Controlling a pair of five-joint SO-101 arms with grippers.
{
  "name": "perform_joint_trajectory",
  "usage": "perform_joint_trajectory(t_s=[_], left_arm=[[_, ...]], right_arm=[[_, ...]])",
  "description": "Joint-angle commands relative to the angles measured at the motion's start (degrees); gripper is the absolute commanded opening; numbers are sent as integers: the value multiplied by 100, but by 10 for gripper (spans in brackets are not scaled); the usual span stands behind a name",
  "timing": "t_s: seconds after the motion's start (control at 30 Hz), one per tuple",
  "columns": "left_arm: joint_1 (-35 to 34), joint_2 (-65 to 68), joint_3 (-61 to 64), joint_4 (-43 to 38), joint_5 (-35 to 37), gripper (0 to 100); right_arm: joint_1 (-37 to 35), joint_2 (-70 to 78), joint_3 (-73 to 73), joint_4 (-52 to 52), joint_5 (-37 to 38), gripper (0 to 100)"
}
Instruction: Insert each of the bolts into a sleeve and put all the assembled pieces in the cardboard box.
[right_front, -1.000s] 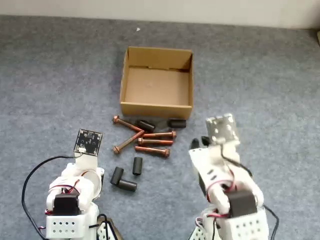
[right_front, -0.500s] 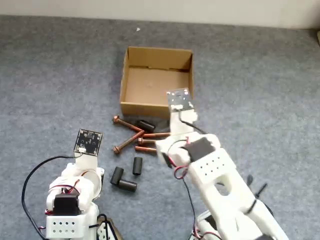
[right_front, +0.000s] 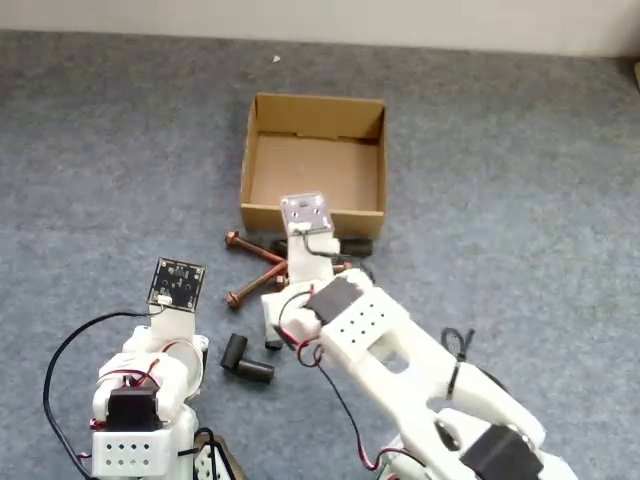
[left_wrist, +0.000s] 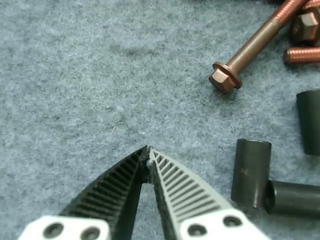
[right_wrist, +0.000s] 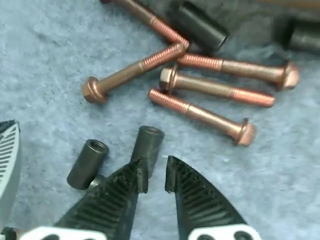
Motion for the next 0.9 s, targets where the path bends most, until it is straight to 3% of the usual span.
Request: perform_joint_trajectory(t_s=[0.0,0.23,0.37,0.87], left_arm=[[-48,-40,110,-9,-26,7],[-48,-40,110,-9,-26,7],[-48,-40,110,-9,-26,7],[-48,-40,110,-9,-26,7]], right_arm=[[-286,145,-224,-110,-308,74],[-365,453,-453,-119,-589,77],[-374,840,-655,-110,-809,132],[-523,1921,-716,-681,-818,135]])
